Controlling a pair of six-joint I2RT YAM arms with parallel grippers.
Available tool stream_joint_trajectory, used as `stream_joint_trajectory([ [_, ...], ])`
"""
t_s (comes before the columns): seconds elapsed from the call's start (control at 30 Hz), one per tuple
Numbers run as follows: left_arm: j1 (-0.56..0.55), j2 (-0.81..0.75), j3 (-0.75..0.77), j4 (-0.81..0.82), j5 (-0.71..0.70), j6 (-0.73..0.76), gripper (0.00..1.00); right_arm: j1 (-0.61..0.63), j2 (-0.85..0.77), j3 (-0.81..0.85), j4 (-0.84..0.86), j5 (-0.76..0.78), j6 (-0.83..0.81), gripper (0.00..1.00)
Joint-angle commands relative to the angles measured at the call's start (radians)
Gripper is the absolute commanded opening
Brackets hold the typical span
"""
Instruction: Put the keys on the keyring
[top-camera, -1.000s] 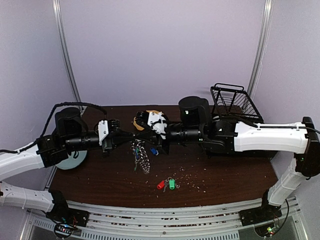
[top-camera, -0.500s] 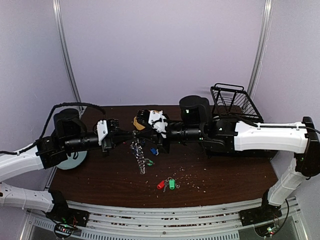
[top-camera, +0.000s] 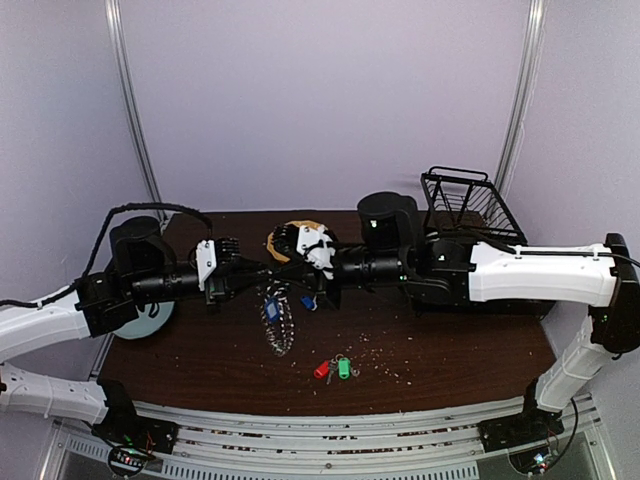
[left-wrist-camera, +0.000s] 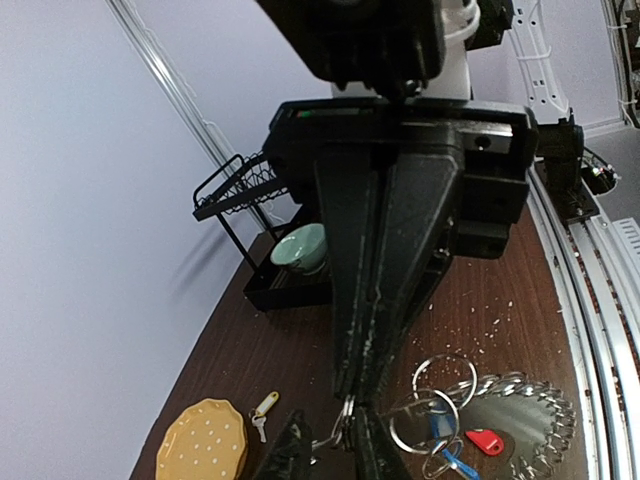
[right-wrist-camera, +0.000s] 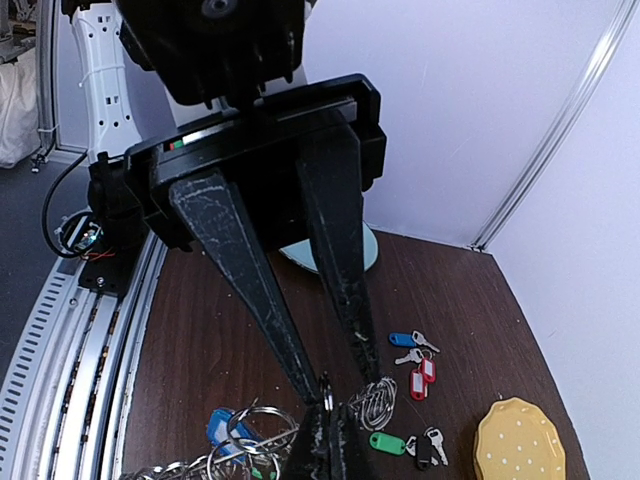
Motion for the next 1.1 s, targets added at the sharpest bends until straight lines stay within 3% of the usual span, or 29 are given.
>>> stream_joint_trajectory([
  [0.0, 0.006, 0.004, -0.003, 0.038, -0.008, 0.007, 0.19, -0.001, -0.062, 0.031, 0.011, -0.005, -0.014, 0.0],
  [0.33, 0.005, -0.012, -0.005, 0.041, 0.025, 0.009, 0.2, -0.001, -0.052, 0.037, 0.032, -0.022, 0.001, 0.0],
  [1.07, 0.005, 0.009, -0.009, 0.07, 0.068, -0.012, 0.0, 0.001, -0.017, 0.045, 0.033, -0.05, -0.013, 0.0],
])
